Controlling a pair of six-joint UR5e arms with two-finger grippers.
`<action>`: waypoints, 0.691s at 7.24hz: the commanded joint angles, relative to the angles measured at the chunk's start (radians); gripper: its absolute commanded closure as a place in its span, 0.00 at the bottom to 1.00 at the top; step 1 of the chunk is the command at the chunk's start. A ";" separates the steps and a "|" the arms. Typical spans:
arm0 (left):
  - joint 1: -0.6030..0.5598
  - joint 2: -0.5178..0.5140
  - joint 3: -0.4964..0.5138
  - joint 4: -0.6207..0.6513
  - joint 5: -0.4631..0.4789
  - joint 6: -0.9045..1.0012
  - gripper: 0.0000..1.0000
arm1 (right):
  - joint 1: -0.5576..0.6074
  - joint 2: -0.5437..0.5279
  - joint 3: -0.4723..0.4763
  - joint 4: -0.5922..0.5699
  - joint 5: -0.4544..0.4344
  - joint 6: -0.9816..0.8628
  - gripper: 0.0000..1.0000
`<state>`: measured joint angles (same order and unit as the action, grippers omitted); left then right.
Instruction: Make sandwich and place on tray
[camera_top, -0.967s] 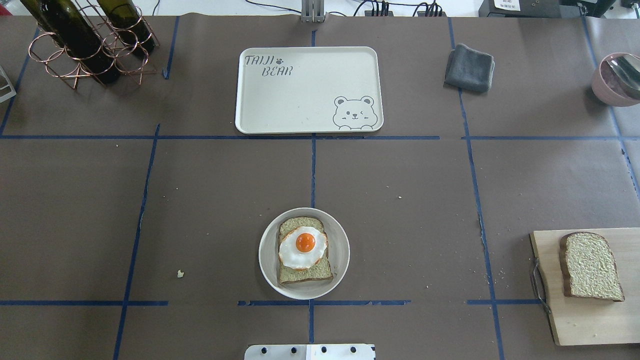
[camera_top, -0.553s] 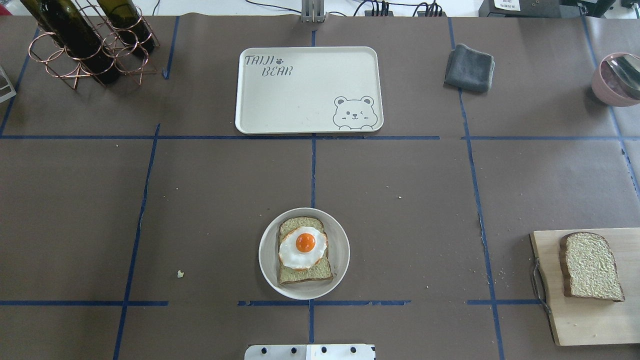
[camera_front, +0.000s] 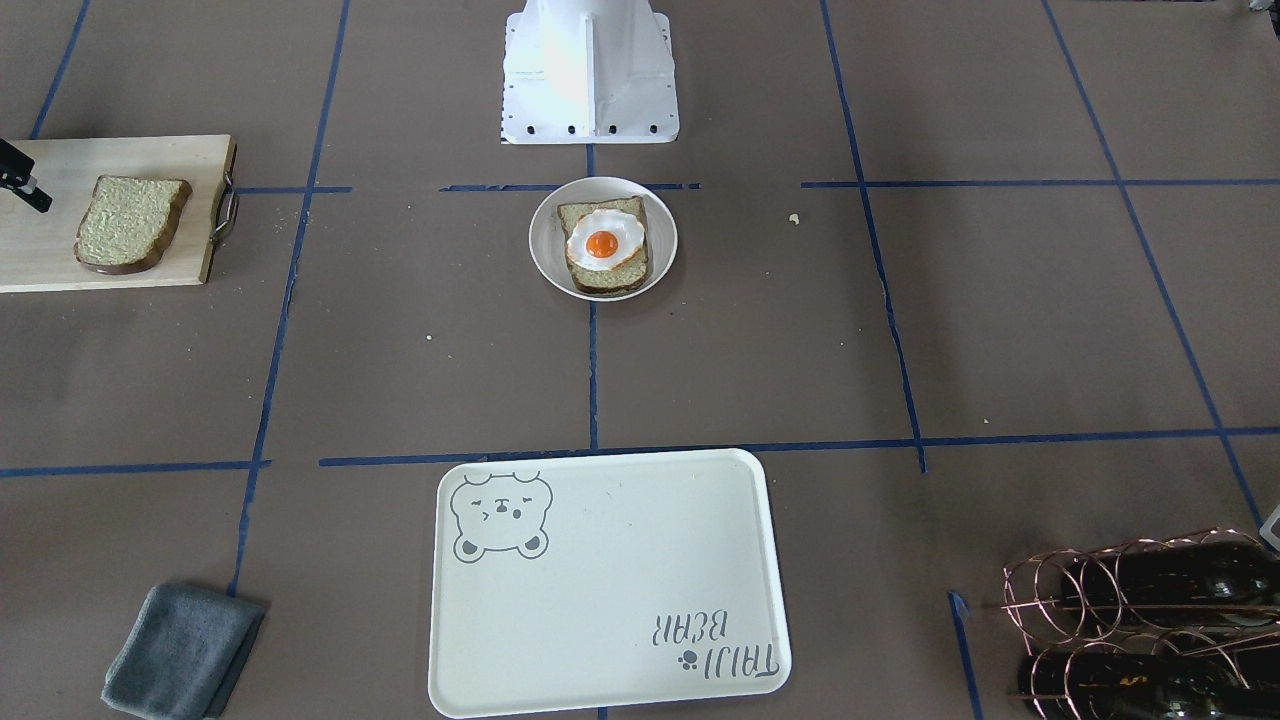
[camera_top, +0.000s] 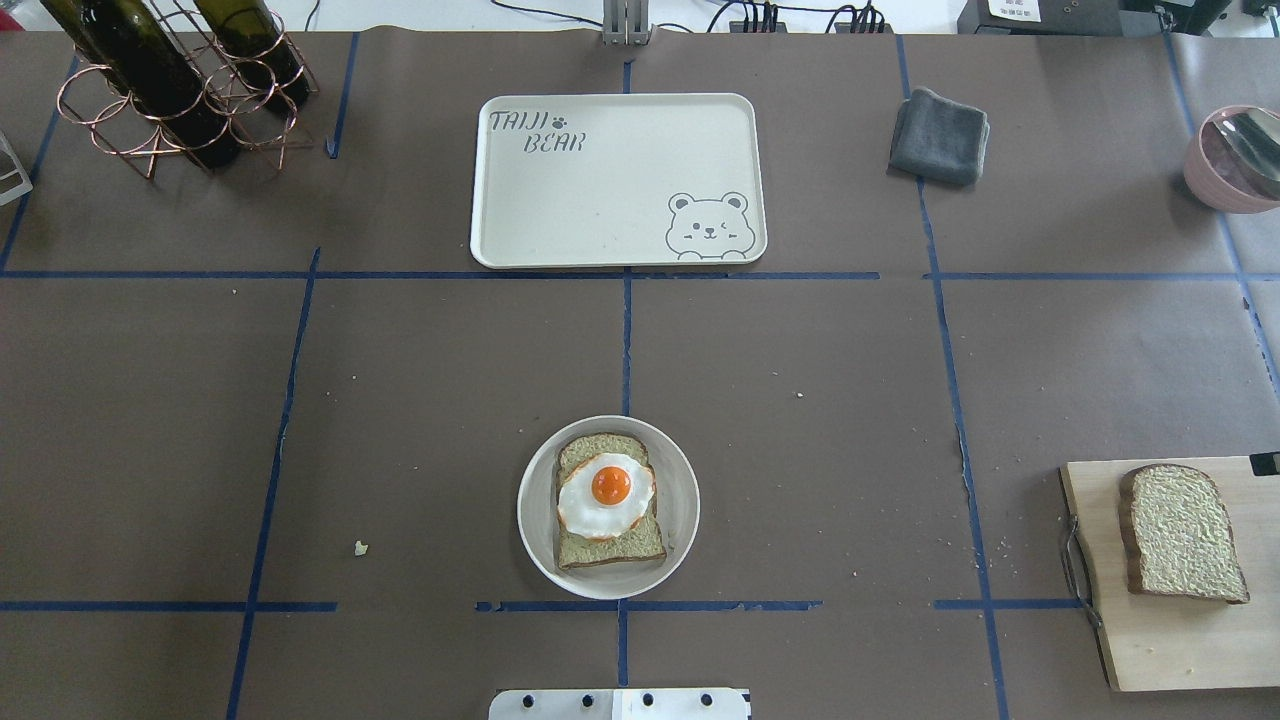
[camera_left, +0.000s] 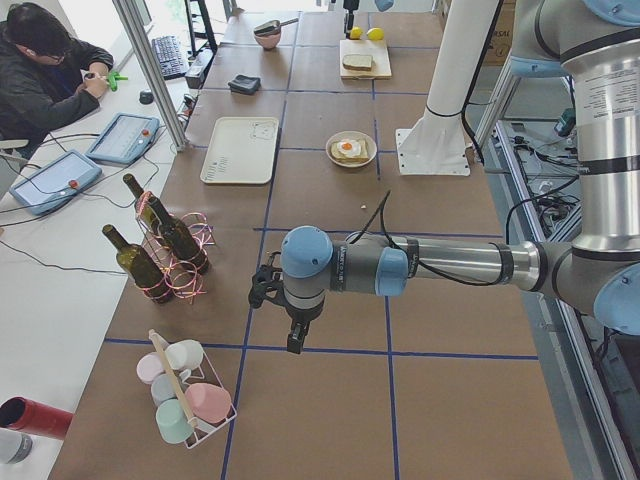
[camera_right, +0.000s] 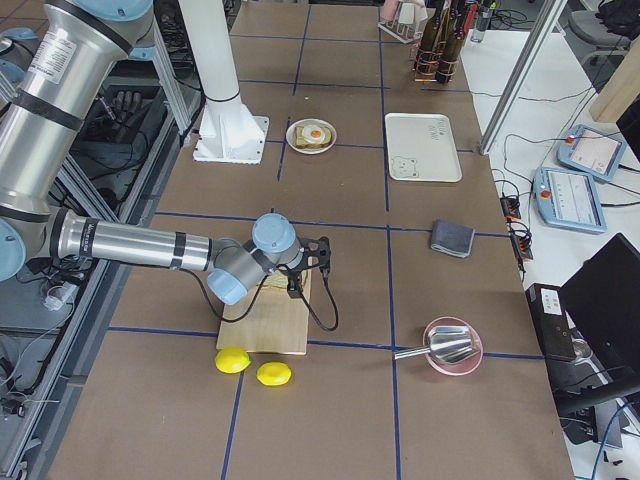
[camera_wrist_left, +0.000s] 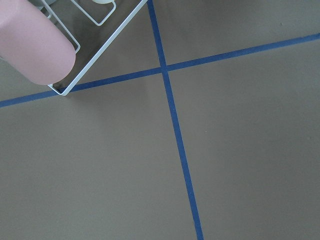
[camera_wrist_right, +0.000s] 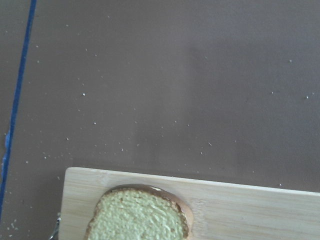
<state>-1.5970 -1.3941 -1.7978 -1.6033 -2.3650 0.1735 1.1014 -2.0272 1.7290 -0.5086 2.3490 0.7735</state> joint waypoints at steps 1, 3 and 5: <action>0.000 0.000 -0.002 -0.001 0.000 0.000 0.00 | -0.078 0.010 -0.121 0.249 -0.014 0.148 0.15; 0.000 0.000 -0.002 -0.001 0.000 0.000 0.00 | -0.153 0.031 -0.117 0.249 -0.071 0.181 0.26; 0.000 0.000 0.002 -0.001 0.000 0.001 0.00 | -0.195 0.024 -0.117 0.249 -0.094 0.179 0.34</action>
<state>-1.5969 -1.3944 -1.7979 -1.6045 -2.3654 0.1736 0.9321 -2.0001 1.6127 -0.2609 2.2716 0.9504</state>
